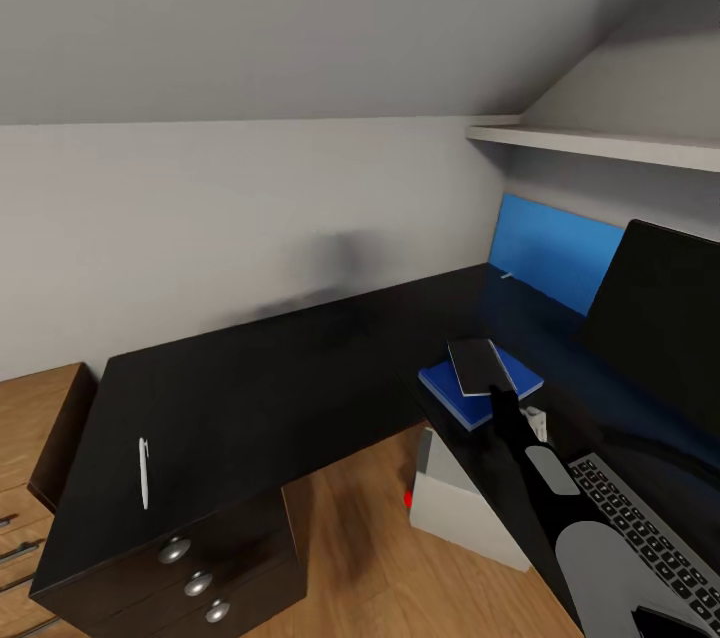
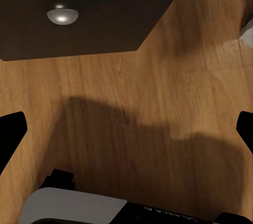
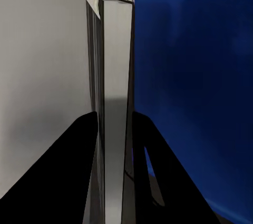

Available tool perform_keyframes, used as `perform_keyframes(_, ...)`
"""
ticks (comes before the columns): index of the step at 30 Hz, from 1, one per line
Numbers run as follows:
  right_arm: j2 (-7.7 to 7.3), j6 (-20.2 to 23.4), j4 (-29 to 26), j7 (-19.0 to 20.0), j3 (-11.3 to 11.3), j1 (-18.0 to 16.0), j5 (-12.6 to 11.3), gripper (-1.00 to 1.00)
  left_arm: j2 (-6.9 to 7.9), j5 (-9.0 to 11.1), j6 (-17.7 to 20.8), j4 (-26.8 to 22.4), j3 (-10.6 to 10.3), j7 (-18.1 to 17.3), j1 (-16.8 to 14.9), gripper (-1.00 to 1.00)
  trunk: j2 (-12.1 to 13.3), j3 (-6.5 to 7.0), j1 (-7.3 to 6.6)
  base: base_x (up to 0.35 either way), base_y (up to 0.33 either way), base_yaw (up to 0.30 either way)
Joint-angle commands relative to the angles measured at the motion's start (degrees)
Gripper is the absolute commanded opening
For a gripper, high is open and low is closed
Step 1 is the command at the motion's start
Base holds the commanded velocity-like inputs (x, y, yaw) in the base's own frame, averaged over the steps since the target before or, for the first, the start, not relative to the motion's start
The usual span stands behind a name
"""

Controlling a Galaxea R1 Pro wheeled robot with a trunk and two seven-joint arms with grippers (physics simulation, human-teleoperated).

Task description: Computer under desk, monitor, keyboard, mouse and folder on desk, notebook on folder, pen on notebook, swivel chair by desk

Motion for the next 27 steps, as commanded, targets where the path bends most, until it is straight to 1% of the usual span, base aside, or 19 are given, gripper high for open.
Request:
perform_keyframes(1,0.03,0.48,0.01,0.2,-0.28,-0.06,-0.54,-1.0,0.08,0.57,-0.23,-0.11,-0.25,0.39,-0.02,1.0,-0.03,-0.04,0.0,0.0,0.0,0.0)
perform_keyframes(9,0.03,0.42,0.01,0.2,-0.28,-0.05,-0.46,-1.0,0.11,0.57,-0.23,-0.05,-0.25,0.39,-0.02,1.0,-0.03,-0.04,0.0,-0.11,0.0,0.0)
perform_keyframes(27,0.03,0.31,0.01,0.2,-0.2,-0.04,-0.4,-1.0,0.16,0.49,-0.29,-0.08,-0.11,0.41,-0.02,1.0,-0.03,-0.04,0.0,-0.006,0.0,0.0)
